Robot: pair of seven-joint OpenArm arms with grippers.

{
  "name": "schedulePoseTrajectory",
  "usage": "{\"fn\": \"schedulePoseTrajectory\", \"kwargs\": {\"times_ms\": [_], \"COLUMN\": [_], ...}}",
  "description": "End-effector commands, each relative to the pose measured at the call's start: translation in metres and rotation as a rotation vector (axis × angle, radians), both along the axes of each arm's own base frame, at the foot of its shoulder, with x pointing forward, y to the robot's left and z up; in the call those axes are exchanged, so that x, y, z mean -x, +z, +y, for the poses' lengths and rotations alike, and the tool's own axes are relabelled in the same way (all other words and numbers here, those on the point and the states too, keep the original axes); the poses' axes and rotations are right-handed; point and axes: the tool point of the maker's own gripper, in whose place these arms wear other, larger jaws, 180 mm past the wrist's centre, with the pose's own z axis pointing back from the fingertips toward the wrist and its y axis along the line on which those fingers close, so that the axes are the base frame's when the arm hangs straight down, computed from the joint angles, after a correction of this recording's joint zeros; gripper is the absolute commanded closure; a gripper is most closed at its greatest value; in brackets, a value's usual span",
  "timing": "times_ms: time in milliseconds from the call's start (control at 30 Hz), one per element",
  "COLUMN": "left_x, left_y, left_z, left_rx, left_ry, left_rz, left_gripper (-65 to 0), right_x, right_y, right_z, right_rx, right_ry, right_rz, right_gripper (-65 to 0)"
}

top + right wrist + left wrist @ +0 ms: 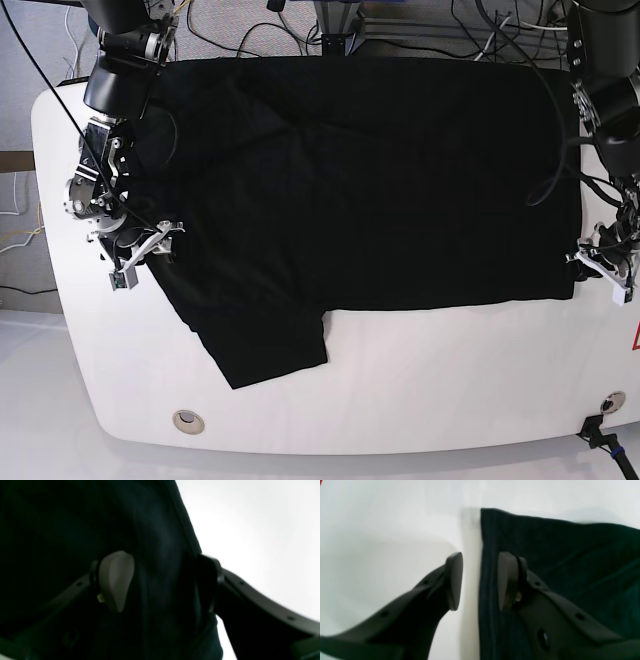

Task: Fold the T-shirt properly
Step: 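Move both grippers to the shirt's hem and grasp it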

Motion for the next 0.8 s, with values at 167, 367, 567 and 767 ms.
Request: {"fn": "schedulePoseTrajectory", "kwargs": {"times_ms": [167, 367, 567, 767], "left_x": [-0.015, -0.021, -0.024, -0.025], "left_y": [-0.001, -0.012, -0.015, -0.013], "left_z": [-0.003, -0.032, -0.043, -0.043], "left_rx": [0.053, 0.097, 0.111, 0.111], "left_ry": [0.034, 0.007, -0.007, -0.010], "left_rz": [-0.048, -0.044, -0.044, -0.048], "left_gripper": [-22.3, -39.2, -37.7, -37.5], "right_x": [-0.023, -0.030, -0.051, -0.093], "right_y": [0.028, 0.038, 0.052, 0.039], "right_z": [0.003, -0.005, -0.010, -0.010], "right_rx": [0.014, 0.031, 0.015, -0.112], "right_ry": [0.025, 0.022, 0.004, -0.060], "right_rz": [-0.088, -0.106, -0.129, -0.130], "right_gripper": [-40.9, -40.9, -40.9, -40.9]}}
